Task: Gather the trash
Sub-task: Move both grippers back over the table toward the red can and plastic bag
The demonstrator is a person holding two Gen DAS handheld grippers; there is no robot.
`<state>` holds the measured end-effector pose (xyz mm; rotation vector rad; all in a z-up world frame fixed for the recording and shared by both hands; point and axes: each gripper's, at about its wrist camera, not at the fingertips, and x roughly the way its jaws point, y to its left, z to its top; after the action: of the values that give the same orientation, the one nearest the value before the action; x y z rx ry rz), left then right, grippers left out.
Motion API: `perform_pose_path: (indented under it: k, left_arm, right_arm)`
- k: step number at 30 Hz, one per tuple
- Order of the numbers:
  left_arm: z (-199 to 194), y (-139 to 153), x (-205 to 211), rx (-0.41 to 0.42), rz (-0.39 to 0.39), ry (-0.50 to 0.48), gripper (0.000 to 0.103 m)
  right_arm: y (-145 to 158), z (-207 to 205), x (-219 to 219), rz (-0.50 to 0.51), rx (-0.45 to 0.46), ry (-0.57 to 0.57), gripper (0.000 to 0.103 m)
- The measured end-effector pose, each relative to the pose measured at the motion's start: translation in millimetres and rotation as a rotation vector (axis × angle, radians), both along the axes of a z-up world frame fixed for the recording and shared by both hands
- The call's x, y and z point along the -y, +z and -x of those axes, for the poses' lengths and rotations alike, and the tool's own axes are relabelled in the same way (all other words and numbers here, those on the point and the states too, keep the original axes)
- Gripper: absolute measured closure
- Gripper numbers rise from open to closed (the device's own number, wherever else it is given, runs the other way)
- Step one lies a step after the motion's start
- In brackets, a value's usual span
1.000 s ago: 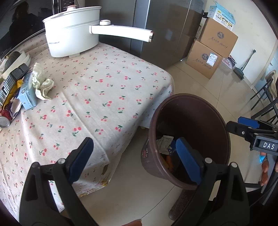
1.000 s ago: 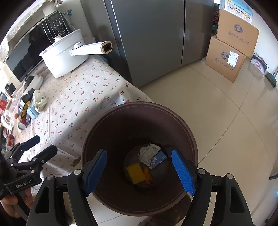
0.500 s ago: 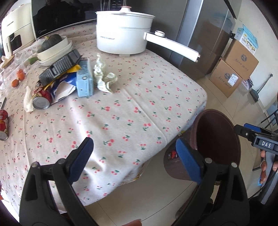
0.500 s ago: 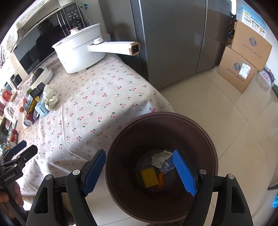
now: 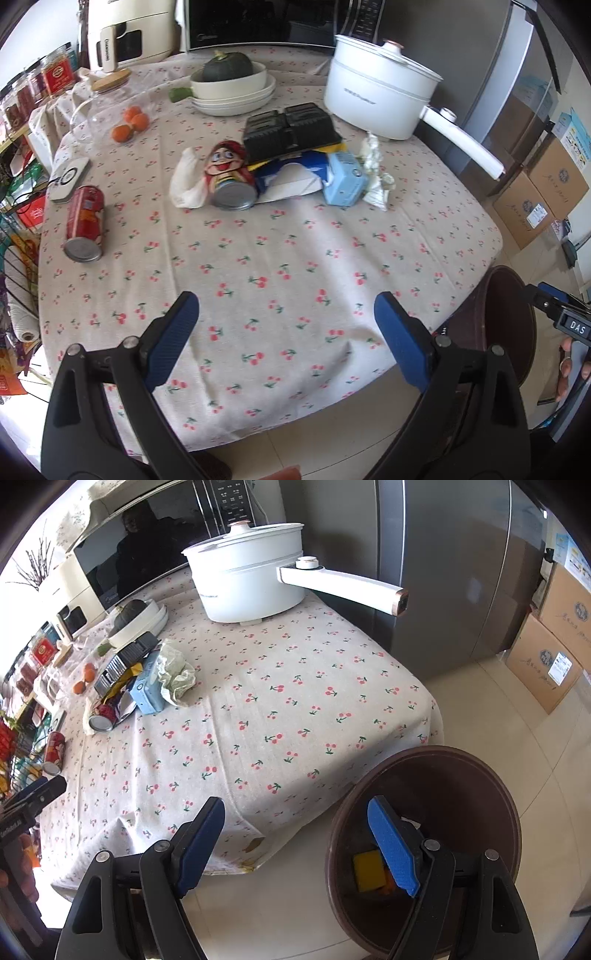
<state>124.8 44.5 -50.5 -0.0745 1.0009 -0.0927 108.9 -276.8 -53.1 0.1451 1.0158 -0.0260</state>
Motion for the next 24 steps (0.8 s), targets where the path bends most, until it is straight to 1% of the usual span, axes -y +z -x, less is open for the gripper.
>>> perform_pose_path:
  k: [3, 6, 9, 11, 12, 14, 16, 18, 21, 24]
  left_arm:
    - [0, 2, -24, -0.001, -0.015, 0.053, 0.007]
    - [-2, 4, -44, -0.005, 0.005, 0.099, 0.007]
    - [-8, 3, -57, -0.011, 0.014, 0.136, 0.007]
    - [-14, 0, -65, -0.013, 0.006, 0.158, 0.007]
    - [-16, -1, -70, -0.012, 0.001, 0.168, 0.007]
    - [-22, -6, -81, -0.012, -0.015, 0.185, 0.007]
    - [-29, -13, -91, -0.022, -0.037, 0.201, 0.007]
    - [-34, -18, -103, -0.031, -0.062, 0.226, 0.007]
    - [-39, -18, -121, -0.023, -0.093, 0.266, 0.007]
    - [-43, -19, -139, -0.016, -0.101, 0.306, 0.007]
  right_arm:
    - [6, 4, -1, 0.018, 0.037, 0.007, 0.021]
    - [2, 5, 7, 0.045, 0.064, -0.008, 0.018]
    - [-13, -4, 15, 0.042, 0.017, -0.036, 0.018]
    - [-18, -14, 15, 0.014, -0.016, -0.054, 0.018]
    - [-18, -19, 12, -0.007, -0.014, -0.048, 0.018]
    - [-15, -28, 2, -0.017, -0.003, -0.021, 0.018]
    - [-14, -38, -12, 0.006, -0.003, 0.009, 0.018]
    - [-13, -49, -25, 0.008, -0.007, 0.035, 0.018]
    - [-14, -64, -50, -0.002, -0.012, 0.075, 0.018]
    - [-14, -82, -79, -0.018, -0.007, 0.119, 0.018]
